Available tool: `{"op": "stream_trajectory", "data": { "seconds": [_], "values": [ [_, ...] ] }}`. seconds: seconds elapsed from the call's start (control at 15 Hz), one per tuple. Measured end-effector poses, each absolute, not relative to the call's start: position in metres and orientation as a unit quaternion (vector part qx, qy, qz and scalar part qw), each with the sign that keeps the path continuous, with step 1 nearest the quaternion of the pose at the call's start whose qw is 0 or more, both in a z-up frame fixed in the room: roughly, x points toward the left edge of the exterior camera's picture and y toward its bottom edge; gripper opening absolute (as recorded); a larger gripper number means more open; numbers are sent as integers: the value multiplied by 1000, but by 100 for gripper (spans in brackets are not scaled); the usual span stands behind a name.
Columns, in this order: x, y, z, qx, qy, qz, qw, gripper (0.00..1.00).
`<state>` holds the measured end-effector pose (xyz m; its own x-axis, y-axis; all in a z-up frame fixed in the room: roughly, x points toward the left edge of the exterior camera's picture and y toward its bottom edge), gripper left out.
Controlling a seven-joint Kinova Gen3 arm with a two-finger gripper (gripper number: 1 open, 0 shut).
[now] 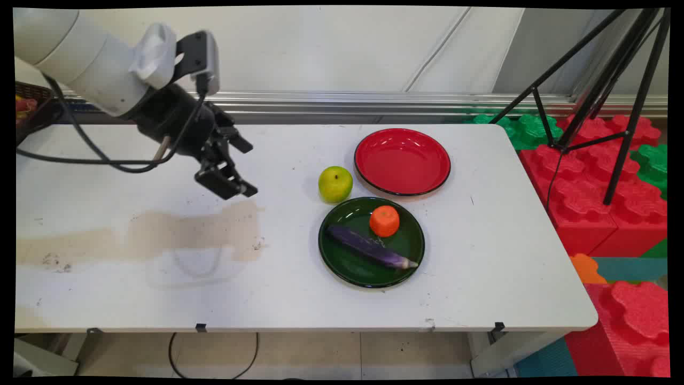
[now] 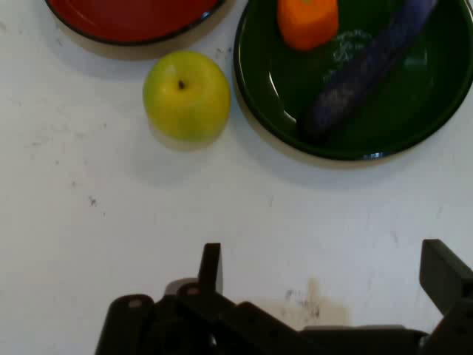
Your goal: Pick up the mandarin from the green plate
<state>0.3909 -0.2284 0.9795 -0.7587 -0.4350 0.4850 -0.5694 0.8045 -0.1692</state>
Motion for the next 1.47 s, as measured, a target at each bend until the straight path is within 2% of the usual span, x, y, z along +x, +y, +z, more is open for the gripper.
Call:
{"op": "stream_trajectory", "data": {
  "seconds": [0.4,0.73,1.07,1.47],
  "values": [
    [343,-249,1004,308,-910,171,217,100],
    [301,-271,1007,329,-905,177,203,100],
    [258,-294,988,337,-911,163,171,100],
    [219,-327,946,336,-920,146,142,100]
  ]
}}
